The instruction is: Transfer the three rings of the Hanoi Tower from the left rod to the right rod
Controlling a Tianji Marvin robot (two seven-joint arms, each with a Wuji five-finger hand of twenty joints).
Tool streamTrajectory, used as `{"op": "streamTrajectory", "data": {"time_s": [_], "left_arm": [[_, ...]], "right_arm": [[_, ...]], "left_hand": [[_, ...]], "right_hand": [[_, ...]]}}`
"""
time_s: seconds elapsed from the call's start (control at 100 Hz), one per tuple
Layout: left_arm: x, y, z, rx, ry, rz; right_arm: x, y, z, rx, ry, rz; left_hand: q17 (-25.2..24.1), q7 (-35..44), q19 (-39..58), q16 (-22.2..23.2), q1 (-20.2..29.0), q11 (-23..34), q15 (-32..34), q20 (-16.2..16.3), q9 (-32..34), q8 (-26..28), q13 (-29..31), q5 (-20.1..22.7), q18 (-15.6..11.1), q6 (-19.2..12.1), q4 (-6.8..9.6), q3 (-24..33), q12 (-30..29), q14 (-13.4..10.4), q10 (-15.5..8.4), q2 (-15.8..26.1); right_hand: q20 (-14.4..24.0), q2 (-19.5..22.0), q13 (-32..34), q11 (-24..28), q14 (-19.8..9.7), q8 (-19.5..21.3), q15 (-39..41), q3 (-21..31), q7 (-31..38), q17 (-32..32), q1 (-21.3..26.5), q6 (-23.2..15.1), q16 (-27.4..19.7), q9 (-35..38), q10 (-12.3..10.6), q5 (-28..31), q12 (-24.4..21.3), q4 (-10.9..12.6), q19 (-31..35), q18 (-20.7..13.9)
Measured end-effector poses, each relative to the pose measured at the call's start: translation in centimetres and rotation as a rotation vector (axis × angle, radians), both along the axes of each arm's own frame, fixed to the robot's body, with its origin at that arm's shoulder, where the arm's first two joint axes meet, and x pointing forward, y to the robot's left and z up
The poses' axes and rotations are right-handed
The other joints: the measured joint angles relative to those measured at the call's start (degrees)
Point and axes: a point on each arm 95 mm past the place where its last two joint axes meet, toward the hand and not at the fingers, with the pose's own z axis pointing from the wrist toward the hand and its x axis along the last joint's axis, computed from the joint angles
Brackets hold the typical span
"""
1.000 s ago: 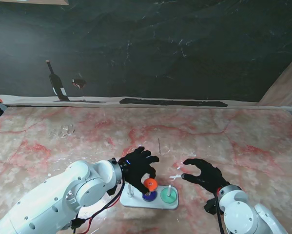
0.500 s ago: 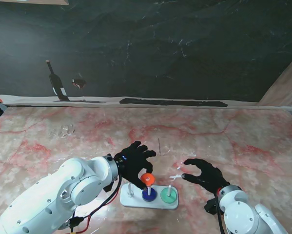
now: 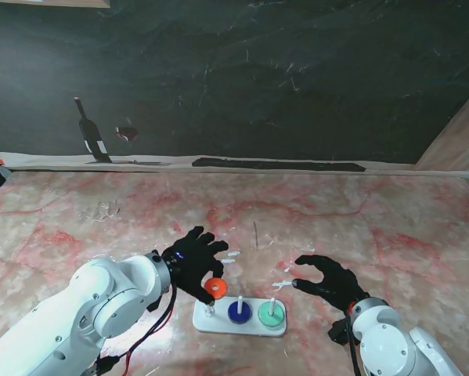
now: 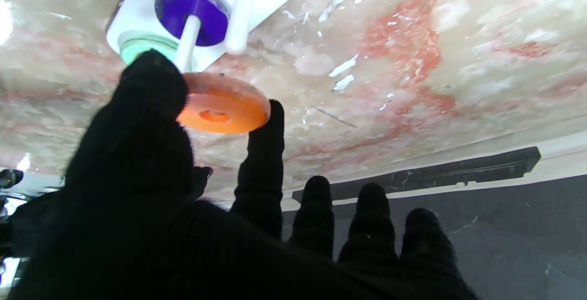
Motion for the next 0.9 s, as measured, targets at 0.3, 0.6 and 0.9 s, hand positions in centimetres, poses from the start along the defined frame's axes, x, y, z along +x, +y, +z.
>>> {"op": "streamTrajectory", "data": {"time_s": [0.3, 0.6, 0.9], "left_arm": [[-0.4, 1.2, 0.0, 0.031, -0.013, 0.029], [-0.4, 1.4, -0.3, 0.042, -0.012, 0.032], [-0.4, 1.4, -0.9, 0.049, -0.001, 0.032]], "right_arm": [[0.0, 0.0, 0.0, 0.0, 0.0, 0.0], [0.0, 0.0, 0.0, -0.001, -0.001, -0.001], [0.0, 0.0, 0.0, -0.001, -0.001, -0.001]], "left_hand": [[0.0, 0.0, 0.0, -0.2, 0.0, 0.0, 0.0, 0.0, 0.0, 0.0, 0.0, 0.0, 0.0, 0.0, 0.0, 0.0, 0.0, 0.0, 0.0, 0.0], [0.0, 0.0, 0.0, -0.3, 0.0, 0.0, 0.1, 0.0, 0.0, 0.0, 0.0, 0.0, 0.0, 0.0, 0.0, 0.0, 0.0, 0.0, 0.0, 0.0], [0.0, 0.0, 0.0, -0.4, 0.0, 0.0, 0.7, 0.0, 0.0, 0.0, 0.0, 0.0, 0.0, 0.0, 0.0, 0.0, 0.0, 0.0, 0.0, 0.0]], "right_hand": [[0.0, 0.0, 0.0, 0.0, 0.0, 0.0, 0.0, 0.0, 0.0, 0.0, 0.0, 0.0, 0.0, 0.0, 0.0, 0.0, 0.0, 0.0, 0.0, 0.0], [0.0, 0.0, 0.0, 0.0, 0.0, 0.0, 0.0, 0.0, 0.0, 0.0, 0.0, 0.0, 0.0, 0.0, 0.0, 0.0, 0.0, 0.0, 0.0, 0.0], [0.0, 0.0, 0.0, 0.0, 0.0, 0.0, 0.0, 0.0, 0.0, 0.0, 0.0, 0.0, 0.0, 0.0, 0.0, 0.0, 0.0, 0.0, 0.0, 0.0]]}}
